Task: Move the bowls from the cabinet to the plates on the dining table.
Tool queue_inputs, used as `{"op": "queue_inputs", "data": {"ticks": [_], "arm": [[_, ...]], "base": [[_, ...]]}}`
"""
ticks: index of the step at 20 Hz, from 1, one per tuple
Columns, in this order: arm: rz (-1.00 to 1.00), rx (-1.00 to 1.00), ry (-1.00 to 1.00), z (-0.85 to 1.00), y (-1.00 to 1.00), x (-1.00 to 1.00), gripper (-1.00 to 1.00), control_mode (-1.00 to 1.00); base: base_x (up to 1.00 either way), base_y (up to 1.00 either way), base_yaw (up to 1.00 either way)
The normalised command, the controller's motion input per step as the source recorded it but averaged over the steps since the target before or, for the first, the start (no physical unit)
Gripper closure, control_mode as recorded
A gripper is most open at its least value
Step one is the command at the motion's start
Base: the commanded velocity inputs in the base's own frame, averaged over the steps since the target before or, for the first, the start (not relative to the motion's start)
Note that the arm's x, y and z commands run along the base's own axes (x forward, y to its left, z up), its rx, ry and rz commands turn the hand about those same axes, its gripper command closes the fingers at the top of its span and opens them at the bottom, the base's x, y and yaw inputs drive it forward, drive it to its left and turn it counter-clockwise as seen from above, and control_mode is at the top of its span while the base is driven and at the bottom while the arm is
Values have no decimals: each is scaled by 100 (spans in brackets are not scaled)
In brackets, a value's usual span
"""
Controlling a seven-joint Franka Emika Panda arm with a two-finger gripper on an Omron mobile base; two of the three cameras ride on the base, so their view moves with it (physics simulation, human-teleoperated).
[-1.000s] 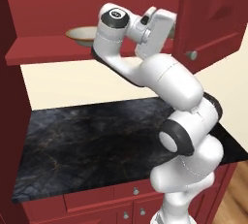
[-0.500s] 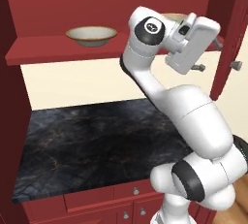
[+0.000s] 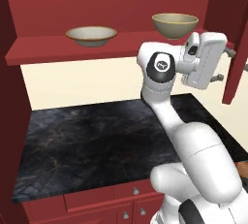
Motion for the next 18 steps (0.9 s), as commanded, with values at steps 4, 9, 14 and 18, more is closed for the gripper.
{"op": "queue_inputs", "data": {"ticks": [4,9,14,18], "arm": [[12,-17,3,12,-52,-60,-100,-100],[10,-6,1,4,-63,-42,-100,-100],[8,0,6,0,-70,21,-100,-100],[-2,1,16,0,-60,62,-100,-100]], "base": [[0,0,0],[0,0,0],[0,0,0],[0,0,0]]}}
